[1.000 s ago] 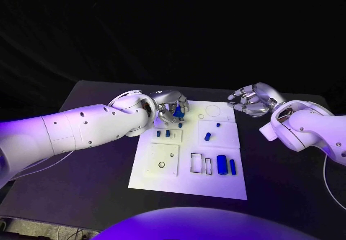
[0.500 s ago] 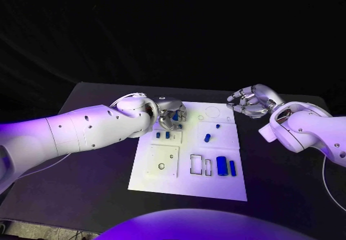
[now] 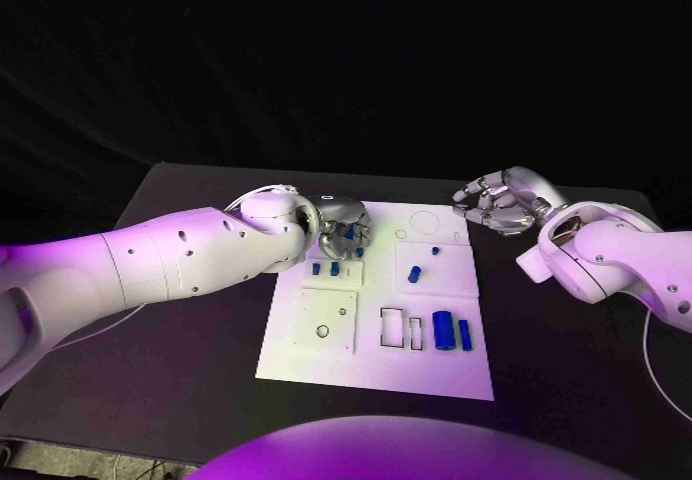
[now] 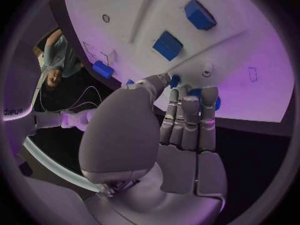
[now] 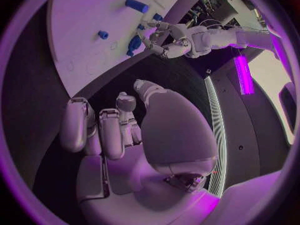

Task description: Assemble the parts on the task board

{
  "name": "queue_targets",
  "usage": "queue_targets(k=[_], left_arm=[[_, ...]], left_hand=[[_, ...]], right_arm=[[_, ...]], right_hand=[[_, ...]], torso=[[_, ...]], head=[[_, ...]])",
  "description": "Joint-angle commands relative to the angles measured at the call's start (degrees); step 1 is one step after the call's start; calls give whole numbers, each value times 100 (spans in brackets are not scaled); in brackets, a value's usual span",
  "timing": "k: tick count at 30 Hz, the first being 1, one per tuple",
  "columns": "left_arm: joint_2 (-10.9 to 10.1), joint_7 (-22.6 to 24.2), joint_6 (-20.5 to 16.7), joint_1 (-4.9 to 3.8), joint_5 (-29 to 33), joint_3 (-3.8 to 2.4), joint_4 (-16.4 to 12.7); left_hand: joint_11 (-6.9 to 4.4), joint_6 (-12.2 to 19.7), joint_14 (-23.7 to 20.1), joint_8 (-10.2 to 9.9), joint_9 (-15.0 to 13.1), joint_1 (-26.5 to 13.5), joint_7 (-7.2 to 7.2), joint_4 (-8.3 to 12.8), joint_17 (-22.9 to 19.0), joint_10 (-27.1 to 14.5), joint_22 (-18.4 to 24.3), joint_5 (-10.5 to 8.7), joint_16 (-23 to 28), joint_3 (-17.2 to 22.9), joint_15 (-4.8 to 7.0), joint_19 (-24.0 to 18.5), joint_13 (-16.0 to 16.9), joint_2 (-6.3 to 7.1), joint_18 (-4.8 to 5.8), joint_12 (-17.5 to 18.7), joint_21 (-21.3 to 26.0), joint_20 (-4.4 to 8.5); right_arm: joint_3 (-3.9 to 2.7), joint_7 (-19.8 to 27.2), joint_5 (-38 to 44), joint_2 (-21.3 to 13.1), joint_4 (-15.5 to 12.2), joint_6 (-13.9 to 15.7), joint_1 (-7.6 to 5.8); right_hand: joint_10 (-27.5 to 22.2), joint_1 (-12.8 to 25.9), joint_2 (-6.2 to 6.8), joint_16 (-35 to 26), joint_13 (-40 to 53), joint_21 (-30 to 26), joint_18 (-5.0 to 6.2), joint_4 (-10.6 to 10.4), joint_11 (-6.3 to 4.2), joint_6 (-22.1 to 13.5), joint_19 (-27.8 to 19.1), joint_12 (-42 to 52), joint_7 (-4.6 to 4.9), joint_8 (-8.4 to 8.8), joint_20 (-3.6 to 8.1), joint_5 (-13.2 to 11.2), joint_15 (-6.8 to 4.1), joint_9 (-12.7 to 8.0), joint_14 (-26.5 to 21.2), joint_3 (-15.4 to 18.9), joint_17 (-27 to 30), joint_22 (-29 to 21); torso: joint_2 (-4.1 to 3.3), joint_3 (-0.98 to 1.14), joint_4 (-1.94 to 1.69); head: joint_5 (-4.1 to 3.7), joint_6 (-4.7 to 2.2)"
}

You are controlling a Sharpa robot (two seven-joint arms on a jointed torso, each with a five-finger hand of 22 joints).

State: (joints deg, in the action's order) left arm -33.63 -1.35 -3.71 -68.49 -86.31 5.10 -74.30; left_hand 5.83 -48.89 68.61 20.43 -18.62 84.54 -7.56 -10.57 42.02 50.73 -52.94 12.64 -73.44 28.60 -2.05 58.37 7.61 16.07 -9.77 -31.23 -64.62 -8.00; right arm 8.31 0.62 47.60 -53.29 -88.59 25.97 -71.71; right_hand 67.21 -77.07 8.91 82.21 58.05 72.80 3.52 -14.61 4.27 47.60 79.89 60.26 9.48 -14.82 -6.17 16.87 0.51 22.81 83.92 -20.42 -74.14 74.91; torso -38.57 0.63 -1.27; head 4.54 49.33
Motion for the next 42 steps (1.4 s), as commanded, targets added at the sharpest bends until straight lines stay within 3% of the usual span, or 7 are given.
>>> queue_targets(k=[1, 8, 21, 25, 29, 37, 42], left_arm=[[49, -33, 147, 14, -55, -4, 37], [104, -27, 126, 46, -13, -4, 106], [173, -13, 75, 84, -3, -4, 202], [182, -14, -1, 92, -3, -4, 226], [181, 6, -110, 95, 19, -3, 241], [97, 128, -369, 97, 192, -11, 163], [-41, 234, -513, 96, 319, -60, 13]], left_hand=[[-6, -62, -21, -27, 22, 43, 6, 19, 7, 77, -58, -26, -62, 88, 16, 1, -16, -52, 88, 37, -50, 19], [-31, -101, 27, -38, 55, 39, 16, 47, 45, 133, -151, -36, -121, 194, 38, 59, -40, -74, 102, 52, -127, 33], [-158, -505, 453, 69, 91, -34, 38, 248, 512, 593, -734, -85, -445, 522, 148, 536, -85, -196, 218, 75, -594, 129], [-208, -676, 758, 110, 74, -15, 14, 401, 985, 838, -1045, -105, -638, 656, 198, 821, -82, -272, 286, 95, -834, 180], [-226, -740, 850, 108, 70, -19, 11, 501, 1088, 939, -1134, -107, -685, 736, 220, 899, -79, -308, 304, 132, -910, 208], [-202, -729, 879, 59, 85, -103, -5, 553, 1086, 949, -1160, -100, -689, 782, 207, 915, -97, -269, 310, 223, -938, 214], [-192, -756, 902, 48, 85, -199, -9, 546, 1103, 978, -1187, -105, -697, 782, 196, 937, -100, -251, 317, 266, -958, 206]], right_arm=[[-1, 46, 8, 6, -4, -7, 4], [-1, 54, 8, 22, -2, 8, 6], [-1, 51, 7, 38, 1, -4, 12], [-1, 51, 7, 39, 2, -2, 13], [-1, 51, 7, 39, 3, 0, 14], [-1, 50, 7, 38, 8, 1, 15], [-1, 48, 7, 32, 14, -1, 20]], right_hand=[[-41, 37, 2, -19, -5, -19, 85, -1, 12, -51, -48, -17, 1, -39, 1, 21, -43, 9, 218, -22, 5, 374], [-46, 41, 3, -24, -27, -38, 88, -3, 12, -54, -56, -37, 1, -45, 2, 29, -45, 9, 218, -31, 9, 362], [-36, 49, 0, -27, -23, -41, 88, -8, 12, -52, -56, -32, 1, -50, 3, 31, -44, 10, 218, -34, 10, 362], [-36, 49, 0, -27, -23, -41, 88, -8, 12, -52, -56, -32, 1, -50, 3, 31, -44, 10, 218, -34, 10, 362], [-36, 49, 0, -27, -23, -41, 88, -8, 12, -52, -56, -32, 1, -50, 3, 31, -44, 10, 218, -34, 10, 362], [-36, 49, 0, -27, -23, -41, 88, -8, 12, -52, -56, -32, 1, -50, 3, 31, -44, 10, 218, -34, 10, 362], [-18, 58, -1, -32, -19, -47, 89, -13, 10, -47, -56, -24, 0, -60, 4, 33, -45, 13, 217, -40, 14, 359]], torso=[[3, 4, 1], [4, 4, -2], [10, 1, -4], [11, 1, -3], [12, 1, -10], [13, -3, -9], [20, -4, -18]], head=[[-8, 23], [-33, 34], [-46, 59], [-44, 58], [-52, 54], [-50, 39], [-65, 18]])
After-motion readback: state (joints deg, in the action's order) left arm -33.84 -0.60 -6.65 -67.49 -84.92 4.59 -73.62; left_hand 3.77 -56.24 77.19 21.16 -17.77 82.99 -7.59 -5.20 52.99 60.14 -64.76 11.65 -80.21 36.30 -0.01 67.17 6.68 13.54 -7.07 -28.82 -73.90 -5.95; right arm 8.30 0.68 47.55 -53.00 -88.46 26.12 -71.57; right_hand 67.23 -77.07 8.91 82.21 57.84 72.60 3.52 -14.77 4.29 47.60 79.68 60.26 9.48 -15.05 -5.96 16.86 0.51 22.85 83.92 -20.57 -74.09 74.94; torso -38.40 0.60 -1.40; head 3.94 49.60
